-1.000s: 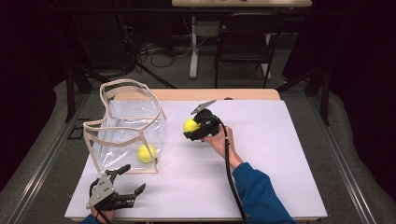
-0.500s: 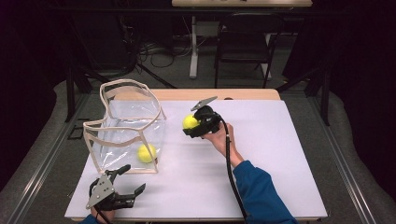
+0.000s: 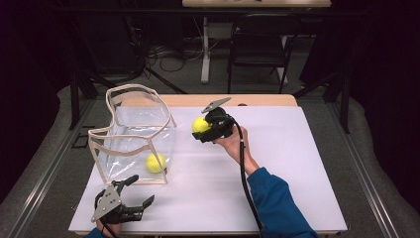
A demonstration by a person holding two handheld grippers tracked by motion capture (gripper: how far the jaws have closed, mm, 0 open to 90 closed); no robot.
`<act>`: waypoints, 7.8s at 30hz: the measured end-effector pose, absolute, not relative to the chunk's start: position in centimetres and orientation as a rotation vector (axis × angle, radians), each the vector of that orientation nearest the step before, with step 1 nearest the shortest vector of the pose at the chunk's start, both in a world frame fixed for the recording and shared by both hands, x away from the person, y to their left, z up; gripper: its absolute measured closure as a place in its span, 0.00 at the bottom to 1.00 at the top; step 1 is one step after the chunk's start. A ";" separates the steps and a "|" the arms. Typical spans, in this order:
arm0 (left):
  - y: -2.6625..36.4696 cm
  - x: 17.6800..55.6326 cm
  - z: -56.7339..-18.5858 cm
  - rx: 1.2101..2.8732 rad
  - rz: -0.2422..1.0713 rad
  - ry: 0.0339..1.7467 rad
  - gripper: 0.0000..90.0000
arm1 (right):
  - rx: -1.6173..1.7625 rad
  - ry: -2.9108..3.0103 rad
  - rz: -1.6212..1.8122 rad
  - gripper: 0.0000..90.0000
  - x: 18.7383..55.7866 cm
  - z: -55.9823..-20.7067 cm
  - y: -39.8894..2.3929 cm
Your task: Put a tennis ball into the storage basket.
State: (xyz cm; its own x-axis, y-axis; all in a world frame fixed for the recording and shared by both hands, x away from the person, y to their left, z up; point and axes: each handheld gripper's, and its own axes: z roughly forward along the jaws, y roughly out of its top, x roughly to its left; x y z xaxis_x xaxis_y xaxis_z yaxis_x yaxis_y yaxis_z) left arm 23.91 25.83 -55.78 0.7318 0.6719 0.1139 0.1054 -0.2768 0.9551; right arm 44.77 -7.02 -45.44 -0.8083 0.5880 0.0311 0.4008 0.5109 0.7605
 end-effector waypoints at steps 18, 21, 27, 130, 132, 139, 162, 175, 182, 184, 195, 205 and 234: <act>25.8 24.0 -55.8 1.793 0.615 0.609 0.18 | 0.792 2.510 1.215 0.29 44.6 -43.3 -6.3; 25.8 24.0 -55.8 1.795 0.614 0.608 0.18 | 0.783 2.510 1.224 0.29 44.5 -43.1 -6.1; 25.8 24.0 -55.8 1.795 0.616 0.608 0.18 | 0.777 2.510 1.248 0.29 44.4 -42.7 -5.9; 25.8 24.0 -55.8 1.791 0.620 0.610 0.18 | 0.622 2.440 1.322 0.29 43.5 -35.3 -3.7; 25.8 24.0 -55.8 1.788 0.619 0.611 0.18 | 0.616 2.434 1.324 0.29 43.4 -35.2 -3.6; 25.8 24.0 -55.8 1.787 0.619 0.612 0.18 | 0.597 2.430 1.331 0.29 43.2 -34.6 -3.1; 25.8 23.9 -55.8 1.784 0.621 0.611 0.18 | 0.567 2.411 1.335 0.29 42.9 -33.4 -2.2; 25.8 24.0 -55.8 1.784 0.618 0.612 0.18 | 0.550 2.412 1.332 0.29 43.0 -32.9 -1.5; 25.8 24.0 -55.8 1.784 0.619 0.612 0.18 | 0.541 2.411 1.330 0.29 42.9 -32.6 -0.9; 25.8 24.0 -55.8 1.783 0.619 0.611 0.18 | 0.538 2.415 1.326 0.29 42.9 -32.6 -0.7; 25.8 24.0 -55.8 1.784 0.617 0.612 0.18 | 0.532 2.409 1.344 0.29 43.0 -32.3 -0.3; 25.8 24.0 -55.8 1.786 0.619 0.610 0.18 | 0.512 2.412 1.346 0.29 42.8 -32.2 0.4; 25.8 24.0 -55.8 1.785 0.618 0.607 0.18 | 0.494 2.423 1.364 0.29 42.9 -32.7 1.9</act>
